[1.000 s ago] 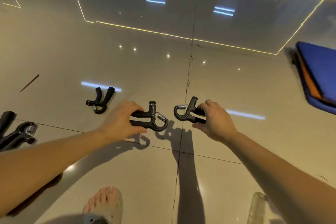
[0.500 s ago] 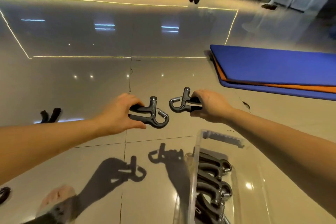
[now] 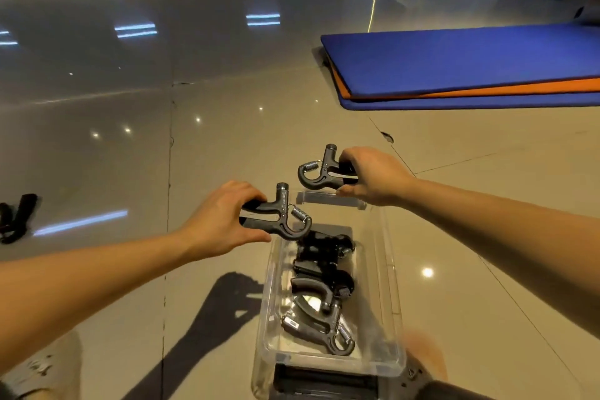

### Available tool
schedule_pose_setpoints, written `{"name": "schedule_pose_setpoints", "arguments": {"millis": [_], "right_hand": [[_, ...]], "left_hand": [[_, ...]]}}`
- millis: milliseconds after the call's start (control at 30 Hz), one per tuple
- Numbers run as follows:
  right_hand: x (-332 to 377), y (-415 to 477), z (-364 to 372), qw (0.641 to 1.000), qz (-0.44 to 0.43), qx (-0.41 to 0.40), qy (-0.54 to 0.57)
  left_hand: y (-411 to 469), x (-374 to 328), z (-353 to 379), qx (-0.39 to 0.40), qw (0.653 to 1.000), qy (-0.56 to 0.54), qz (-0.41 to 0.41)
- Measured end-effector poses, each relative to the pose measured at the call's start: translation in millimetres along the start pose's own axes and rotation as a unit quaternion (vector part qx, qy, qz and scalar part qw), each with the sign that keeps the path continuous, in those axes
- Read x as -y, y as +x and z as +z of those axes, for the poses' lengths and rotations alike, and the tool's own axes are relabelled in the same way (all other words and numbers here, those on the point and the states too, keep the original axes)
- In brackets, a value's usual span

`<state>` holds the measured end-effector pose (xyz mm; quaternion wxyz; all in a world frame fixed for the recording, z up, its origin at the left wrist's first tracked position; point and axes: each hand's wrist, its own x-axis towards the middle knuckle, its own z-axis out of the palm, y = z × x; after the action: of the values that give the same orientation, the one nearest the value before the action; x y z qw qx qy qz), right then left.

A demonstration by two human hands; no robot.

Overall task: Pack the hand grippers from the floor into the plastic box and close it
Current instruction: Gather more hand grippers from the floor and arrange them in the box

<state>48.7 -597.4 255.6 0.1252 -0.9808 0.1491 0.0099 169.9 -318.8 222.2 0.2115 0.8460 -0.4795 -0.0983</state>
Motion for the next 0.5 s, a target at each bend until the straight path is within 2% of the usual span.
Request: {"name": "schedule_pose_setpoints", "arguments": {"millis": [233, 367, 500], "right_hand": [[-39.6, -32.1, 19.3, 0.999, 0.011, 0.026, 0.026], [-54.6, -43.9, 26.4, 0.998, 0.01, 0.048, 0.033], [-58.1, -44.6, 33.8, 0.998, -0.003, 0.056, 0.034]], "left_hand": [[-8.6, -42.1, 51.6, 0.038, 0.999, 0.005, 0.036], [-16.0, -64.9, 90.4, 0.098, 0.993, 0.002, 0.068], [-22.4, -69.1, 129.2, 0.155, 0.986, -0.026, 0.046]]}}
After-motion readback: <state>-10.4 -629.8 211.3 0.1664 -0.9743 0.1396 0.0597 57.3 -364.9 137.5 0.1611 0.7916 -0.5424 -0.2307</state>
